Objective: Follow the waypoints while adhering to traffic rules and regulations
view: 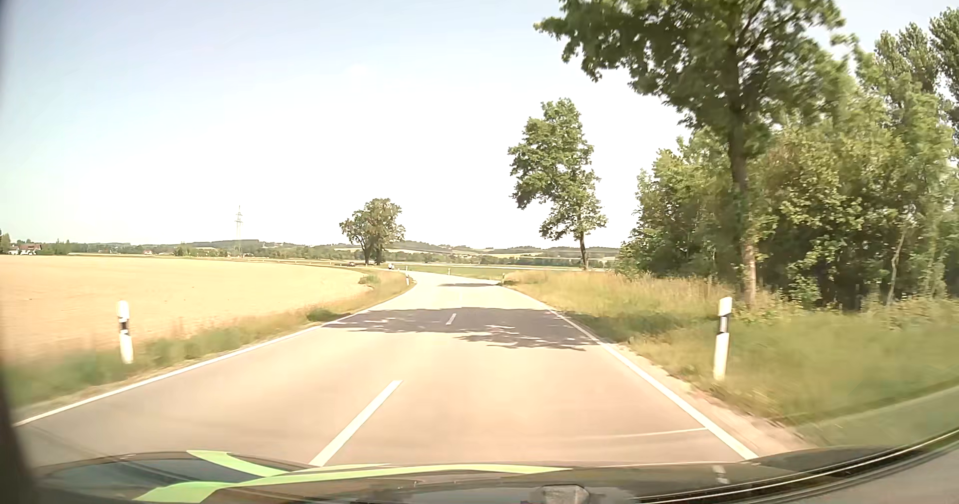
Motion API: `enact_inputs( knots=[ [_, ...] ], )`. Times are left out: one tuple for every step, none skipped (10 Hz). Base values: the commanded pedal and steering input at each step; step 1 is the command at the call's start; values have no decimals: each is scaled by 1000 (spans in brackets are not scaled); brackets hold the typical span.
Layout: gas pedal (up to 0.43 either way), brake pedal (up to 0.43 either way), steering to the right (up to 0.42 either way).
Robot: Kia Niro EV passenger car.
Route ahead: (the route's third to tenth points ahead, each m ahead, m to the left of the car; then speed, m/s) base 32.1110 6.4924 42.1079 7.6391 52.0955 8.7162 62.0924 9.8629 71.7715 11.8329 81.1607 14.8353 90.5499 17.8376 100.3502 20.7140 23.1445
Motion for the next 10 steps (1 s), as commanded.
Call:
enact_inputs(
  knots=[
    [110,0,-20],
    [110,0,-18],
    [110,0,-17],
    [110,0,-17],
    [110,0,-17],
    [110,0,-17],
    [110,0,-17],
    [110,0,-17],
    [110,0,-17],
    [110,0,-17]
  ],
)
